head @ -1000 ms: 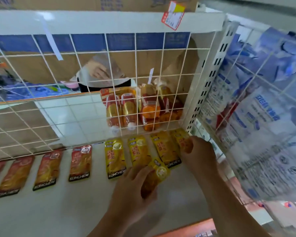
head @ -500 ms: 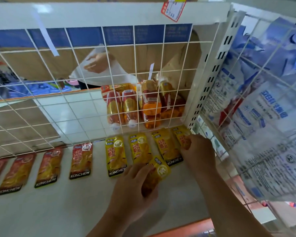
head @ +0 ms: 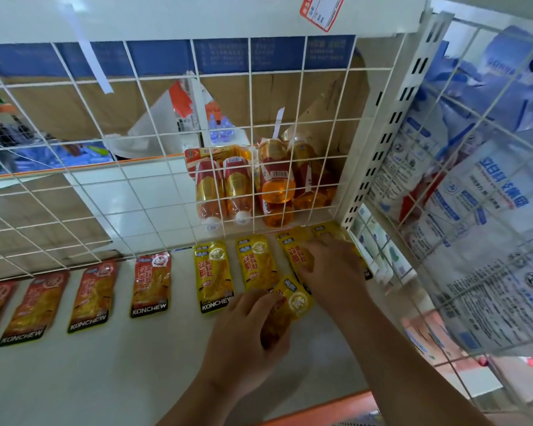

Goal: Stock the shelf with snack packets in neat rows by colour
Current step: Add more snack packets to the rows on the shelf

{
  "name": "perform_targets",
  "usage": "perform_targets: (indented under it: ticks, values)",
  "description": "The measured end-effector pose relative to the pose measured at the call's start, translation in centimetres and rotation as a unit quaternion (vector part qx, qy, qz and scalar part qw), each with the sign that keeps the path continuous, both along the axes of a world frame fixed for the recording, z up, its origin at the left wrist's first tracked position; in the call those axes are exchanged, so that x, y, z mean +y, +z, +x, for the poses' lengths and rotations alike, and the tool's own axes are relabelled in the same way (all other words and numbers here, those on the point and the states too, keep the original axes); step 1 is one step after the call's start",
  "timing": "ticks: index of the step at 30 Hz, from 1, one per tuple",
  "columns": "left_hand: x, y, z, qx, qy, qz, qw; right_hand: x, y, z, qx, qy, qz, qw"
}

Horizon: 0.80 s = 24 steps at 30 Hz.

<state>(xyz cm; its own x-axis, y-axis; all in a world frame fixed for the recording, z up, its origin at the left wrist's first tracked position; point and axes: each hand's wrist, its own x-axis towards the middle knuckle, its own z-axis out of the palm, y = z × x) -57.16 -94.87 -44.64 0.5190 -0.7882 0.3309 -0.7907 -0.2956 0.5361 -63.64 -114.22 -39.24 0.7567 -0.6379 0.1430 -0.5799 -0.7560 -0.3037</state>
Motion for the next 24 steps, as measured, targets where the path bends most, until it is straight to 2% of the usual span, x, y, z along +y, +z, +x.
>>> perform_targets:
  ticks: [13,24]
  values:
    - [0.0,-0.1,0.1,-0.011,-0.005,-0.015,1.0,-0.6,-0.1,2.7,0.08,-0.003,-0.043,0.996]
    - [-0.1,0.0,0.0,-0.014,-0.005,-0.014,1.0,-0.6,-0.7,3.2,0.068,-0.005,-0.061,0.996]
